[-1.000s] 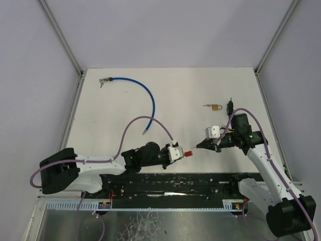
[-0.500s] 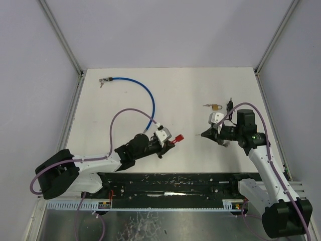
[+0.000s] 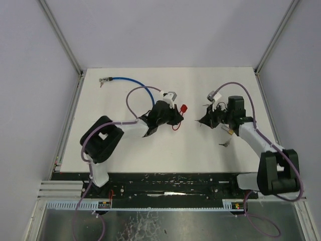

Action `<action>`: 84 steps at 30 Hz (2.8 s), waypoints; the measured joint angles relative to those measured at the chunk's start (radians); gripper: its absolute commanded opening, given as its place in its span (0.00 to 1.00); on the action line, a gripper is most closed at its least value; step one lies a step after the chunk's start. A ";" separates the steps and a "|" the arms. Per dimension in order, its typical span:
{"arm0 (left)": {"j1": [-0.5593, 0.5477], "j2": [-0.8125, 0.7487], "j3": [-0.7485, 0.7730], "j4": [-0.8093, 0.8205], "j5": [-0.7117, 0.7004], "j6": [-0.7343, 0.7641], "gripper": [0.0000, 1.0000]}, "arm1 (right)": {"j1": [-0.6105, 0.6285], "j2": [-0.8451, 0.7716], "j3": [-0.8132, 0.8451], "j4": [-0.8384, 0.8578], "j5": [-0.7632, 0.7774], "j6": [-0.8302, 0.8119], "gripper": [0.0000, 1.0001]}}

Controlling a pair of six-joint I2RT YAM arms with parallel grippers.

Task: Lock with the key
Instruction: Place the key at the center of the board, then pick up the lock from the center of the board.

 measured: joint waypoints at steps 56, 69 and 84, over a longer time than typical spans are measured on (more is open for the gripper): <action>0.085 -0.196 -0.077 -0.412 -0.442 0.290 0.72 | -0.052 -0.310 0.011 -0.175 -0.239 -0.338 1.00; 0.086 0.029 0.068 -0.480 -0.524 0.288 0.32 | -0.053 -0.241 0.060 -0.277 -0.247 -0.374 0.97; 0.104 -0.025 0.036 -0.491 -0.393 0.277 0.00 | -0.053 -0.241 0.068 -0.323 -0.308 -0.407 0.96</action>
